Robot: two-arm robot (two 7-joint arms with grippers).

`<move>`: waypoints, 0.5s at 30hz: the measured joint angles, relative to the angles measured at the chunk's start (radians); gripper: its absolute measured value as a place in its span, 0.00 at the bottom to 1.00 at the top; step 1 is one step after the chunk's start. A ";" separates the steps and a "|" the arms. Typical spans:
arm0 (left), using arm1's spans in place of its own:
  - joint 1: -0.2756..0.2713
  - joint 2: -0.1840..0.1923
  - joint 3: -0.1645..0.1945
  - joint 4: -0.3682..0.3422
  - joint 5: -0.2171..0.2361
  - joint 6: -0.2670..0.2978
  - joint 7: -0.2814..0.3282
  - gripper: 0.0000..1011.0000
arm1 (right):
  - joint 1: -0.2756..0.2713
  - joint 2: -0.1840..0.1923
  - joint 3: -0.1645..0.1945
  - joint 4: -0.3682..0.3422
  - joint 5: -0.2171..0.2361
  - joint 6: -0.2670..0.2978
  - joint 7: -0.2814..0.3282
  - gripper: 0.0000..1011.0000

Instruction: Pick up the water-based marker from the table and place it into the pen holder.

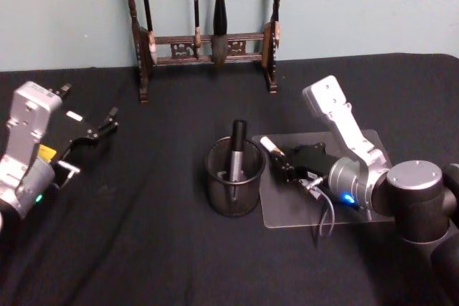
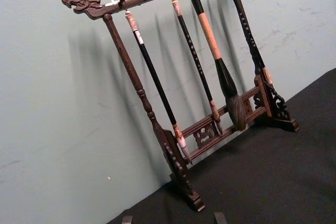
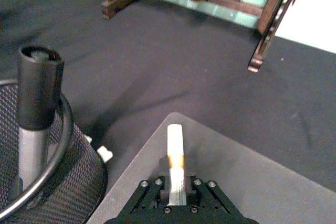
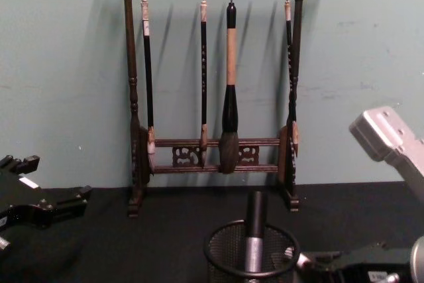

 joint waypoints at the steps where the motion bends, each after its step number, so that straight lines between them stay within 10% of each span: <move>1: 0.000 0.000 0.000 0.000 0.000 0.000 0.000 0.99 | -0.001 0.000 0.002 -0.002 0.001 -0.004 -0.001 0.16; 15: 0.000 0.000 0.000 0.000 0.000 0.000 0.000 0.99 | -0.039 -0.016 0.074 -0.066 0.073 -0.174 -0.014 0.16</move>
